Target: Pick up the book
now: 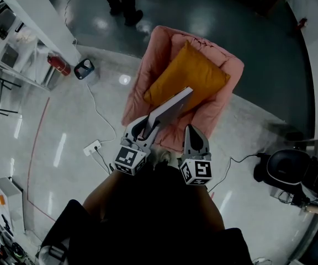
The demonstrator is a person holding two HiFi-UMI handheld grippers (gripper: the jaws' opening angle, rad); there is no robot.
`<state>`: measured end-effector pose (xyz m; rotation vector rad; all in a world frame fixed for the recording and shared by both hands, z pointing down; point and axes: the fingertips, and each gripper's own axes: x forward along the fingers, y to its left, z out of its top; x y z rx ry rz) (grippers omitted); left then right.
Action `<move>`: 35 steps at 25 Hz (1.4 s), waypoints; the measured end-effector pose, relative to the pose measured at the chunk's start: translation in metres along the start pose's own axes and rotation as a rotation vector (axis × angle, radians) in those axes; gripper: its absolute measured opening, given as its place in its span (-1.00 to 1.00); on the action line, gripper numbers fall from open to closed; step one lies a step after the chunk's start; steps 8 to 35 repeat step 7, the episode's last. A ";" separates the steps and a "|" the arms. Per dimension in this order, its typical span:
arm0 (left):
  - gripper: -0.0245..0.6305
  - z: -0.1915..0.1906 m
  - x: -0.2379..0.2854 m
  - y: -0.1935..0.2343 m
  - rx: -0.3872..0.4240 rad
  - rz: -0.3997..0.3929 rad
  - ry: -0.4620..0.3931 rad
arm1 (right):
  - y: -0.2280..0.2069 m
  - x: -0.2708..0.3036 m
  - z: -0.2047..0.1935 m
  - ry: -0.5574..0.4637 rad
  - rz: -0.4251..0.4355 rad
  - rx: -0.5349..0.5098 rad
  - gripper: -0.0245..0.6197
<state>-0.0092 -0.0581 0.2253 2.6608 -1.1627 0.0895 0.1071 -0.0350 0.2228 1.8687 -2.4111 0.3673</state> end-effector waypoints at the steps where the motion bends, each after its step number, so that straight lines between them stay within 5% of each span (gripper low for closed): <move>1: -0.45 0.001 -0.001 0.000 -0.001 -0.003 -0.005 | 0.001 0.000 0.000 0.001 0.000 -0.001 -0.92; 35: -0.45 0.000 -0.008 0.005 0.004 0.002 -0.008 | 0.008 0.000 -0.001 0.006 0.002 -0.005 -0.92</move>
